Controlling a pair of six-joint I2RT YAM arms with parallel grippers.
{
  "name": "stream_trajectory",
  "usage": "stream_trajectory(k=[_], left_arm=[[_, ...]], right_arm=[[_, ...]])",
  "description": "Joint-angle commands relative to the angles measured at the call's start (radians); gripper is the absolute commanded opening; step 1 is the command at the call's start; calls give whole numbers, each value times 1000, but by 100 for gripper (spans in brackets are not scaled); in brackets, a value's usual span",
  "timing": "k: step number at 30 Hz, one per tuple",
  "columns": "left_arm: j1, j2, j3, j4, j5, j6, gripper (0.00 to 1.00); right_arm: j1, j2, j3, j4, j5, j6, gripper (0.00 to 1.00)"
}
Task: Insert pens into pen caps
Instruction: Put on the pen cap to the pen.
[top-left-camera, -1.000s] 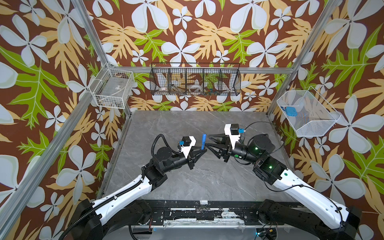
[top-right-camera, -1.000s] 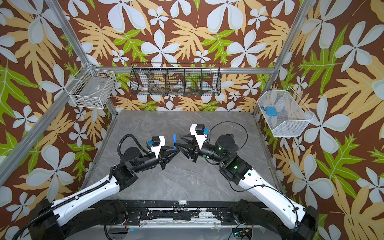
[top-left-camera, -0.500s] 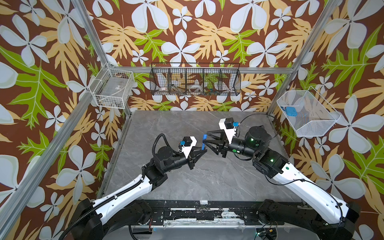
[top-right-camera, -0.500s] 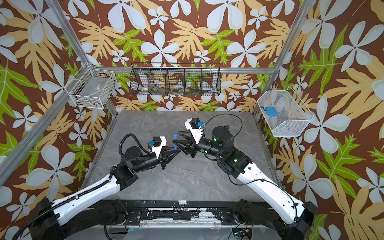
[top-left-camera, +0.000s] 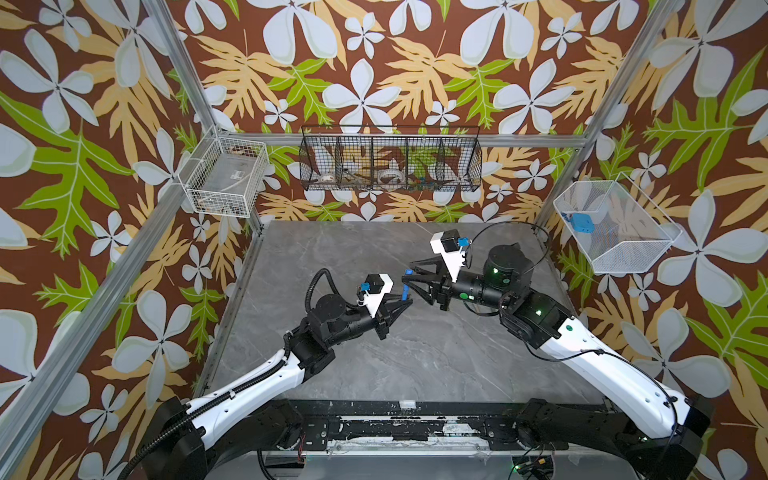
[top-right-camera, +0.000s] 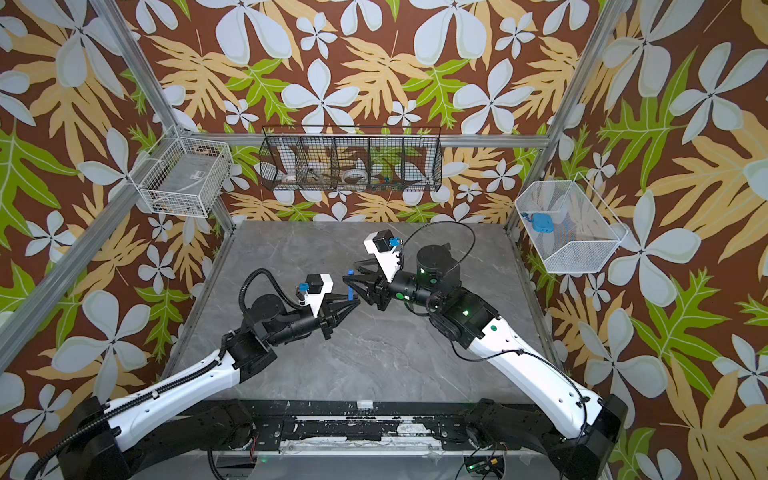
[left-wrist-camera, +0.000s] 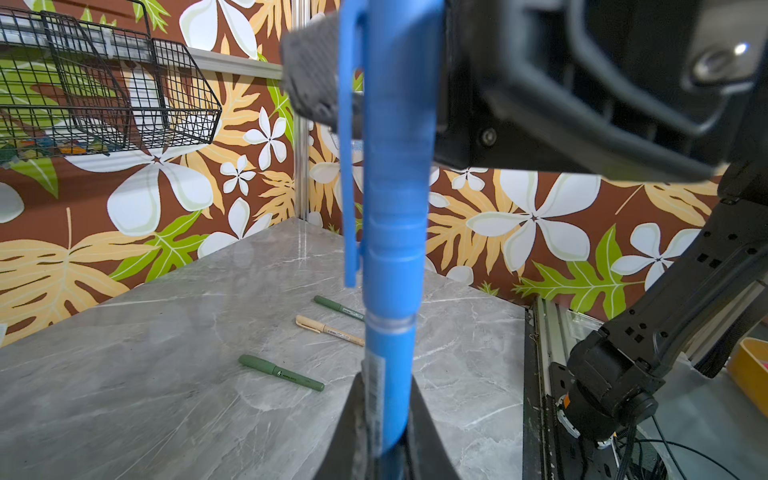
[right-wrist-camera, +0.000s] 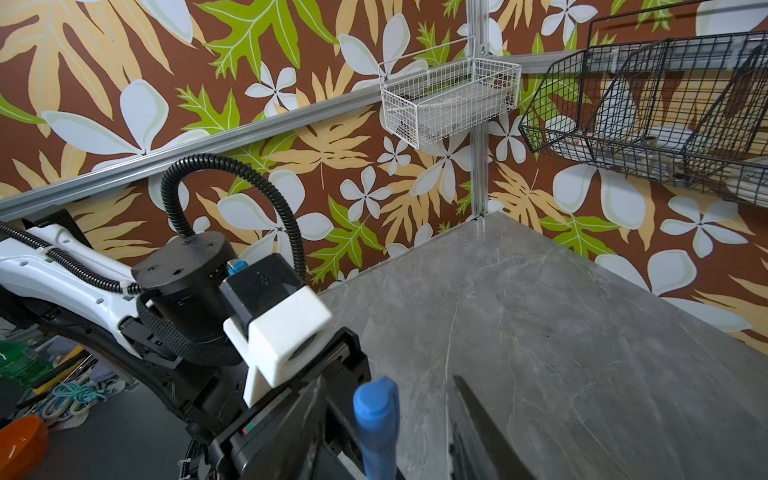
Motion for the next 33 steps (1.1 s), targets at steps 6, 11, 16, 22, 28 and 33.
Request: stream_trajectory(k=[6,11,16,22,28,33], left_arm=[[-1,-3,5,23,-7,15,0],[-1,-3,12,14,-20,25,0],[-1,3,40,7,-83,33,0],[0,19,113,45,-140,46,0],[5,41,203,69,-152,100,0],[43,43,232,123,-130,98,0]], right_arm=[[0,10,-8,10,-26,22,31],[0,28,-5,6,-47,32,16],[0,30,-19,4,-57,39,0],[-1,42,-44,-27,-52,30,0],[-6,51,-109,-10,-74,44,0],[-25,47,-181,38,-122,82,0]])
